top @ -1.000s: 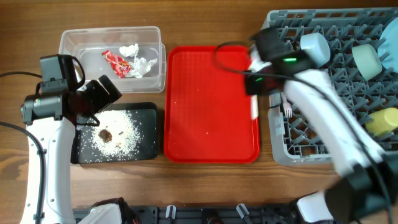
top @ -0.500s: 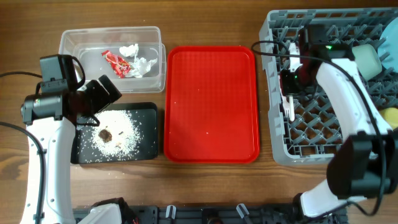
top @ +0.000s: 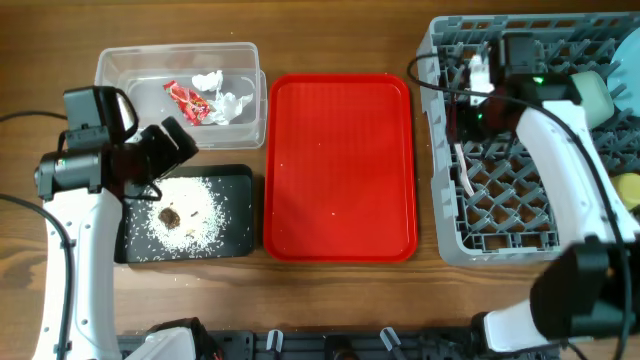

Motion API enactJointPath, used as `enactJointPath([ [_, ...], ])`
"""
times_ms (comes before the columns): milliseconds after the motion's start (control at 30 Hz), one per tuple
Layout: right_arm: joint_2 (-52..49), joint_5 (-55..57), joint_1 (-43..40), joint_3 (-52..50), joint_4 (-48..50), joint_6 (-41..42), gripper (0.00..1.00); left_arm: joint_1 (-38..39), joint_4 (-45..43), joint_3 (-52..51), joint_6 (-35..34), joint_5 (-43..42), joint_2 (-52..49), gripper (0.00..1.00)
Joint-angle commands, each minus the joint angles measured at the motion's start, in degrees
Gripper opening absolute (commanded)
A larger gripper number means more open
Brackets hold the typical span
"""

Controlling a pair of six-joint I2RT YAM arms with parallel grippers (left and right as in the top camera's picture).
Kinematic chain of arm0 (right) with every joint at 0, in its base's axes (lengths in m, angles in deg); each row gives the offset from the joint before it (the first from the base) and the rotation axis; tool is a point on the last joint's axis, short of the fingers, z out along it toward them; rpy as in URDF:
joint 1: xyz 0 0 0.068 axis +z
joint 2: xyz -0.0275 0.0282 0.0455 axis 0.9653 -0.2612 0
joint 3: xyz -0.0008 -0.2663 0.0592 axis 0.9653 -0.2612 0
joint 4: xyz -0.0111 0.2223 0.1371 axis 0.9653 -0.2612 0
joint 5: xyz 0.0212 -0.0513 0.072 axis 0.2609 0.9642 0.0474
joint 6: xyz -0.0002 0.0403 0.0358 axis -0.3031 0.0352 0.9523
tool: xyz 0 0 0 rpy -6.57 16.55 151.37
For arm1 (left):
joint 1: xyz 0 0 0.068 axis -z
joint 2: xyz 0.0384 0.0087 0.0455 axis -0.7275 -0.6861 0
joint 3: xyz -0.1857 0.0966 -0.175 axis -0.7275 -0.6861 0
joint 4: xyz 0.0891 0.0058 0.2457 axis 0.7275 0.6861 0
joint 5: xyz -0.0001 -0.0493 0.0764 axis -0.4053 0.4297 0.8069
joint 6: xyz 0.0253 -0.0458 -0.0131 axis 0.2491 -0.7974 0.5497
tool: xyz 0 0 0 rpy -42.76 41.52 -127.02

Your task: Sort waste into correct bins and load items into the dishwasher rack

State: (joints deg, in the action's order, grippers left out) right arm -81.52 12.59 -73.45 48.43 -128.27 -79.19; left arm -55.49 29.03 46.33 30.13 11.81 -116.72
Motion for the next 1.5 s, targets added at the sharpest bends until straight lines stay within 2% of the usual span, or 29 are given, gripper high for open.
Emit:
enactJointPath([
  [0, 1.9, -14.2, -0.3, 0.2, 3.2, -3.6, 0.83, 5.2, -4.0, 0.2, 9.7, -2.5, -0.6, 1.00],
  [33, 1.8, -13.4, -0.3, 0.2, 2.7, -3.1, 0.91, 6.9, -4.2, 0.2, 11.7, -2.5, -1.3, 1.00],
  [100, 1.8, -11.6, -0.3, 0.2, -0.6, -2.6, 1.00, 9.0, -2.4, 0.2, 11.9, -2.3, -3.0, 1.00],
  [200, 2.8, -11.4, -0.3, 0.2, -6.1, -1.5, 1.00, 9.7, 4.8, 0.2, 11.5, -2.3, -4.9, 1.00],
  [300, 5.2, -11.4, -0.3, -0.3, -7.5, -1.5, 1.00, 9.3, 11.3, 0.1, 11.5, -2.2, -4.7, 1.00],
  [400, 11.0, -11.4, -0.3, -2.4, -6.3, -0.1, 1.00, 9.3, 11.9, -2.8, 11.5, -1.9, 0.0, 1.00],
  [667, 41.7, -11.3, -0.3, -23.9, 8.1, 0.2, 1.00, 9.4, -0.4, -18.3, 11.0, -1.6, 36.5, 1.00],
  [733, 47.6, -11.2, -0.3, -26.2, 8.3, 0.2, 1.00, 9.4, -1.5, -18.6, 11.0, -1.6, 42.8, 1.00],
  [833, 51.4, -11.2, -0.3, -26.4, 7.6, 0.2, 1.00, 9.4, -1.7, -18.6, 11.0, -1.6, 49.3, 1.00],
  [967, 52.2, -11.2, -0.3, -26.4, 7.5, 0.2, 1.00, 9.4, -0.7, -18.6, 11.0, -1.6, 53.2, 1.00],
  [1133, 50.0, -11.2, -0.3, -26.4, 7.5, 0.2, 1.00, 9.4, 0.0, -18.6, 11.0, -1.6, 53.1, 1.00],
  [1367, 43.6, -9.0, -0.3, -26.5, 7.6, -1.6, 1.00, 9.4, 5.8, -18.6, 11.0, -1.6, 53.1, 1.00],
  [1467, 44.9, -9.7, -0.3, -27.0, 9.2, -2.4, 1.00, 9.4, 6.2, -18.6, 11.0, -1.6, 53.1, 1.00],
])
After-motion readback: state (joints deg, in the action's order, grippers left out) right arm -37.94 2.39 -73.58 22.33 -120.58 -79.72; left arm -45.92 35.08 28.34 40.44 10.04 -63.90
